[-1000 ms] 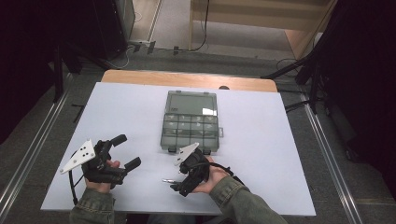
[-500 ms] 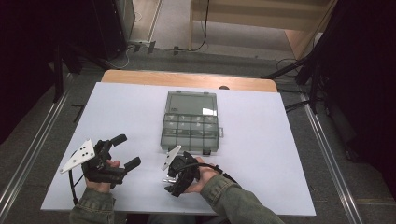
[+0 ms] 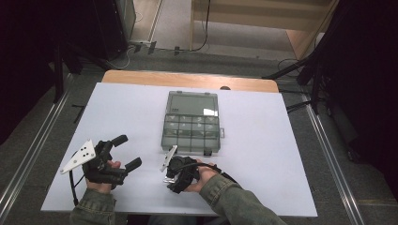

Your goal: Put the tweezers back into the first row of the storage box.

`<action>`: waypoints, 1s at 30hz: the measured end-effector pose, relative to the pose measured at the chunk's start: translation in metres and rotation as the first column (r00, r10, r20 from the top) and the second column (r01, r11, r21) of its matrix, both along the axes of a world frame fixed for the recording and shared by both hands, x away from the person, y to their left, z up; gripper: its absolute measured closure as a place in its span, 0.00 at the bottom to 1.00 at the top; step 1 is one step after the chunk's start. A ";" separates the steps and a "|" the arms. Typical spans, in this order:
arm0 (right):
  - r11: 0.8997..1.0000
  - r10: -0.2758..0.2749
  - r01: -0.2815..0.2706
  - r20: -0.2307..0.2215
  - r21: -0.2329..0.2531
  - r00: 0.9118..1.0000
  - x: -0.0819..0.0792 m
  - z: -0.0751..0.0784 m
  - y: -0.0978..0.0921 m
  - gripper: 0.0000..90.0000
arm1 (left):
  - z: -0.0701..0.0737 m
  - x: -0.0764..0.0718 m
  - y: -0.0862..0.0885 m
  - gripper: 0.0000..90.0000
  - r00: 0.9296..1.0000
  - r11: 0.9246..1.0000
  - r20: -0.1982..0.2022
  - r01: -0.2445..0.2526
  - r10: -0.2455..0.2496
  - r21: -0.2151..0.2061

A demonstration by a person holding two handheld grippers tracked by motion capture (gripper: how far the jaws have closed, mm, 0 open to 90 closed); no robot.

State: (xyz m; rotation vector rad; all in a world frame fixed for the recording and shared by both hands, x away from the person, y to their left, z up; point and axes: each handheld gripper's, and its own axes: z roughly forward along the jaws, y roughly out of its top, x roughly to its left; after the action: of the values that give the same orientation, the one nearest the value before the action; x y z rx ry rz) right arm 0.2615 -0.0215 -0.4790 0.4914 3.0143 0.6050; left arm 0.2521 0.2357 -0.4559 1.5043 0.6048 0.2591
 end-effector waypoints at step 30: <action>1.000 0.023 -0.024 0.023 0.013 0.999 0.000 0.017 -0.013 0.96 | 0.000 0.001 0.000 0.00 1.000 1.000 0.005 -0.007 0.007 0.000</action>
State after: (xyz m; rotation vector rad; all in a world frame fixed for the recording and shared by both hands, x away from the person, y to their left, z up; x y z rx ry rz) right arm 0.2612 -0.0343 -0.4623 0.4471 3.0003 0.6277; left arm 0.2530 0.2361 -0.4557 1.5017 0.6064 0.2687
